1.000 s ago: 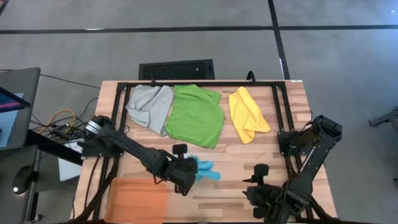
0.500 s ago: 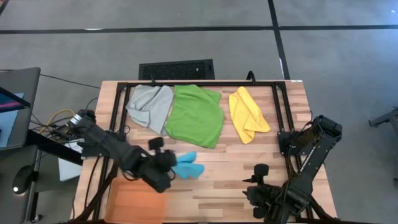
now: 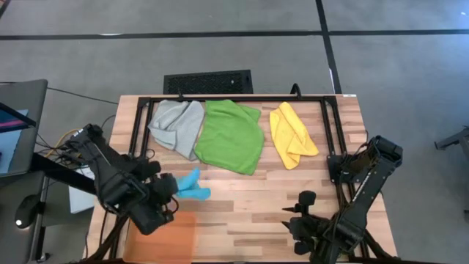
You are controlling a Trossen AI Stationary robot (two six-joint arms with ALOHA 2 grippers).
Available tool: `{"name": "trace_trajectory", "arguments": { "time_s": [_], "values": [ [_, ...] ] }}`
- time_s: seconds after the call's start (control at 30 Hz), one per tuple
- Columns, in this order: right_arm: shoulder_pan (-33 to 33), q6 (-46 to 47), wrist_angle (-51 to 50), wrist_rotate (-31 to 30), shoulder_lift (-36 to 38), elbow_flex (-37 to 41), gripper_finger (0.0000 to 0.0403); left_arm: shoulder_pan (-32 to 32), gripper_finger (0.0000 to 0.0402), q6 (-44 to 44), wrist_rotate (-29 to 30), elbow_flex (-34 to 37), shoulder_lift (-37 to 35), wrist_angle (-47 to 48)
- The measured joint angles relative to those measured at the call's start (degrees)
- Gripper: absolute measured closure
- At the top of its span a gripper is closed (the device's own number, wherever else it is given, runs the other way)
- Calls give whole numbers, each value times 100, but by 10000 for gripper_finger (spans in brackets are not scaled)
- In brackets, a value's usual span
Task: Fold microfiber towels
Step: Put the blue microfiber towel into the orange bin
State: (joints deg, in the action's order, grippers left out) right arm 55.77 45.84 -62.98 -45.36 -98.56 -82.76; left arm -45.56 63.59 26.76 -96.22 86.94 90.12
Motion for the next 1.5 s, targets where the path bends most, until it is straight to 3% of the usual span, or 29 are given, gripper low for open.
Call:
{"name": "trace_trajectory", "arguments": {
  "time_s": [0.6,1.23,1.5],
  "values": [
    [-389,-280,371,21,0,0,178,-735,401,558,-981,-79,4,-9],
    [-387,-282,372,12,0,0,178,-1108,401,1060,-584,-79,54,-10],
    [-414,-500,637,11,0,0,178,-1071,401,1295,-1365,194,340,-8]
  ]
}}
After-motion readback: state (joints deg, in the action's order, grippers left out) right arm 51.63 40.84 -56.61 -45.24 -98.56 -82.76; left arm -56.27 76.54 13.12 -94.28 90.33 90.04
